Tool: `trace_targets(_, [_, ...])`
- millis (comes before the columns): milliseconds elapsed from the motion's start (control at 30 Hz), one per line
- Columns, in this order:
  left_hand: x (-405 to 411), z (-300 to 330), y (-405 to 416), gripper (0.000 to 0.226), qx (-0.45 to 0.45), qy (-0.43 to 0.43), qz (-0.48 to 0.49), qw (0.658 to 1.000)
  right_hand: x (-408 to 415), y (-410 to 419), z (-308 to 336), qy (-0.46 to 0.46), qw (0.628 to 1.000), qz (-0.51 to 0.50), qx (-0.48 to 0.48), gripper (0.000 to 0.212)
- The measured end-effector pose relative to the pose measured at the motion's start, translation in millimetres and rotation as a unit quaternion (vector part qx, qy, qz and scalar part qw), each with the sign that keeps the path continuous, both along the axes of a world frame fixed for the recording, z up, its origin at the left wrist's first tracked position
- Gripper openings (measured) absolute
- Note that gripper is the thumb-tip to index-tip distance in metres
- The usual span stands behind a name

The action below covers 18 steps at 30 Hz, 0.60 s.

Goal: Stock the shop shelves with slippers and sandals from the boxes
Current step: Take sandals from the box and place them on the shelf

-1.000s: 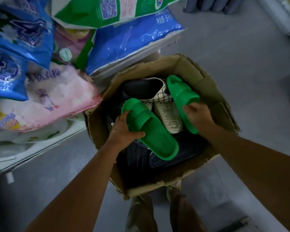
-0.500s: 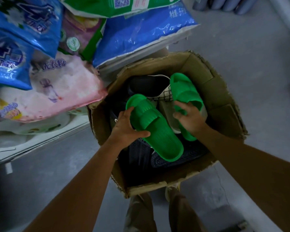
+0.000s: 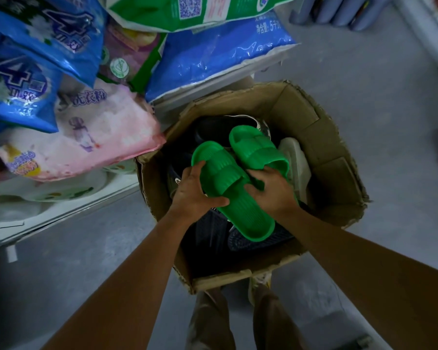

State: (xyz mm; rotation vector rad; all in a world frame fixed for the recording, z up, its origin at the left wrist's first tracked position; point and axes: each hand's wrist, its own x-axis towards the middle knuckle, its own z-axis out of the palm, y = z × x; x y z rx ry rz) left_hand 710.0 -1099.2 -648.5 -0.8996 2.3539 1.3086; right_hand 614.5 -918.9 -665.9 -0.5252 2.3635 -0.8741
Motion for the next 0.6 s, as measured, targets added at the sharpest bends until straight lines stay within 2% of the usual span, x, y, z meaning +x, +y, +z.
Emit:
trace_targets(100, [5,0,1,0.102,0.026,0.020,0.027,0.999,4,-6,0,0.020,1.000,-0.014,0.007,0.036])
trace_targets(167, [7,2,1,0.084,0.058,0.055,0.106,0.991,5,-6,2,0.040,0.999,-0.028,0.018,0.034])
trace_targets(233, [5,2,-4,0.070,0.101,0.059,0.219,0.969,5,-3,6,0.055,0.998,-0.032,0.013,0.032])
trace_targets(333, [-4,4,-16,0.046,0.232,0.000,0.335,0.913,3,6,18,0.068,0.998,-0.004,-0.010,0.028])
trace_targets(433, [-10,18,-21,0.027,0.312,-0.019,0.357,0.880,-3,17,37,0.075,0.996,0.023,-0.039,0.028])
trace_targets(600, [-11,48,-18,0.029,0.368,-0.031,0.340,0.865,-10,22,79,0.060,0.995,0.052,-0.056,0.032])
